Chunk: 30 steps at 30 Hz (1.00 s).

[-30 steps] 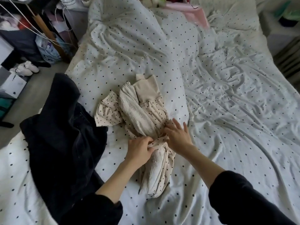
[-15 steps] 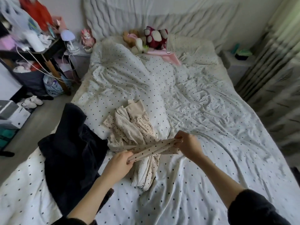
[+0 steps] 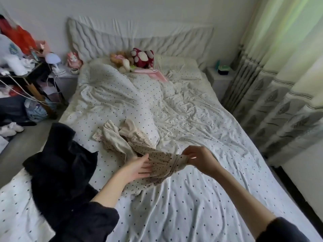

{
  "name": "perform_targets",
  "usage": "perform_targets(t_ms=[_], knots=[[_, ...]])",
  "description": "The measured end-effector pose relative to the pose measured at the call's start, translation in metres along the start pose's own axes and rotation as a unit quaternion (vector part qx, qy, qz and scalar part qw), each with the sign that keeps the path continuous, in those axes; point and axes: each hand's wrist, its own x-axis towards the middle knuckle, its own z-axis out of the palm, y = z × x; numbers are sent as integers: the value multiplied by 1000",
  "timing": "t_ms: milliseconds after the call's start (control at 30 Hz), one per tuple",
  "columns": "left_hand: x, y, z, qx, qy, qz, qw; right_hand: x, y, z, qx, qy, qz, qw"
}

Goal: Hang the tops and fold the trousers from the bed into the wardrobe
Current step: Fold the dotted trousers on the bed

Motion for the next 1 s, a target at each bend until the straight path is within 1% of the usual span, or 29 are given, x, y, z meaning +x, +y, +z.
perform_targets(t_ms=[33,100,167,233,367,433,533,600,667,733,800,867,933,1000], knots=[[1,-2,10,-44,-19,-29,998,-9,4,3,0,-23,1,1000],[2,-8,30,-82,-36,-61,994,-26,13,11,-15,-70,6,997],[11,-14,43,-113,-32,-69,991,-36,20,17,-30,-106,11,994],[19,-17,55,-134,-24,-83,987,-43,28,21,-26,-120,25,992],[31,-35,70,-22,17,-96,995,-47,42,26,-14,-142,49,989],[34,-45,69,-15,35,-110,993,-44,49,28,-21,-170,57,984],[48,-62,54,-15,54,-127,990,-36,64,34,-35,-232,86,968],[60,-69,41,-17,91,-126,988,-24,75,42,-41,-255,112,960],[72,-75,29,-24,139,-117,983,-12,83,51,-75,-253,122,957],[87,-77,17,-24,170,-106,979,7,89,63,-98,-253,124,955],[100,-78,9,-5,174,-99,980,23,93,75,-90,-240,126,958],[116,-82,7,35,156,-94,983,38,97,86,-73,-231,136,961],[129,-83,14,74,142,-107,981,48,101,94,-49,-222,153,962],[141,-83,19,79,156,-122,977,56,106,98,-28,-215,172,961]])
